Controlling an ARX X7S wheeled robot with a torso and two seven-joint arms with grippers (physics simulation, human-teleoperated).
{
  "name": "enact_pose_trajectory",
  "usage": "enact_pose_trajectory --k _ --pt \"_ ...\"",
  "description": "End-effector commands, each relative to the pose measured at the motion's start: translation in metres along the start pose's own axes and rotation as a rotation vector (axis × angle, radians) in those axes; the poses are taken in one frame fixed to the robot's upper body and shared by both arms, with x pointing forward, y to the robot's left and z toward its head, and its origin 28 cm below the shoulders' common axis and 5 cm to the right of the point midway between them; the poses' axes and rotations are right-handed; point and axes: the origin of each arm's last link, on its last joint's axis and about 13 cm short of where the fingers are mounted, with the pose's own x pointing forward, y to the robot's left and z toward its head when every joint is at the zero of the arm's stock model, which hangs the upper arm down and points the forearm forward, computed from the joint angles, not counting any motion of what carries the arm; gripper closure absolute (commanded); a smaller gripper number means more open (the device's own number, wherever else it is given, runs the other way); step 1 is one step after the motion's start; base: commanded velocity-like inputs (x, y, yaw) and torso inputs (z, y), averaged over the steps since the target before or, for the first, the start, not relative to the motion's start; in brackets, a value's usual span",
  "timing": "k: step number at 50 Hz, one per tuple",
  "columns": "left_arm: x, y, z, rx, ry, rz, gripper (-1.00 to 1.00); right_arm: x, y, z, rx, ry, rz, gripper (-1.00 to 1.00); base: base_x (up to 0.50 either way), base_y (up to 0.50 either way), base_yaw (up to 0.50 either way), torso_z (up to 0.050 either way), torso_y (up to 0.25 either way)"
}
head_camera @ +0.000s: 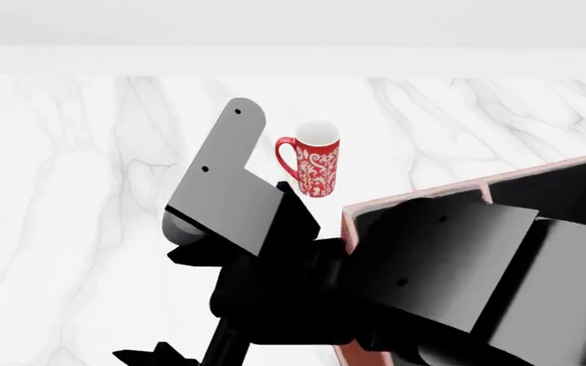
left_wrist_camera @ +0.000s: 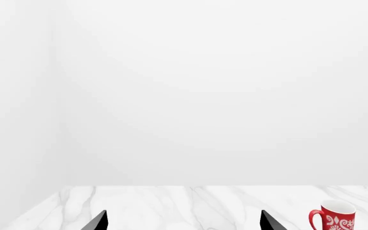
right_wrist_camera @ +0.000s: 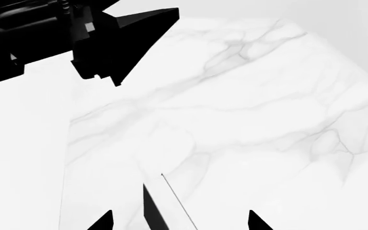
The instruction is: Pick up the book and place it in the left compartment of the caddy.
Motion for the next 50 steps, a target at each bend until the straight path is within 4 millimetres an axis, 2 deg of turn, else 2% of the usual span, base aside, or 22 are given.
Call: enact_pose_trajectory --k 1,35,50 --pt "-0.001 0.000 0.001 0.003 -0.003 -0.002 -1.00 0.012 -0.001 -0.009 0.007 0.020 0.017 -1.00 0.00 0.00 0.00 0.000 0.000" --pt "-0.002 0.001 0.002 0.002 -0.013 -0.009 -1.00 0.046 -0.003 -0.034 0.015 0.063 0.049 -1.00 0.00 0.00 0.00 0.000 0.000" --pt "-0.003 0.001 0.003 0.003 -0.015 -0.011 -1.00 0.061 -0.009 -0.048 0.023 0.109 0.007 -1.00 0.00 0.00 0.00 0.000 0.000"
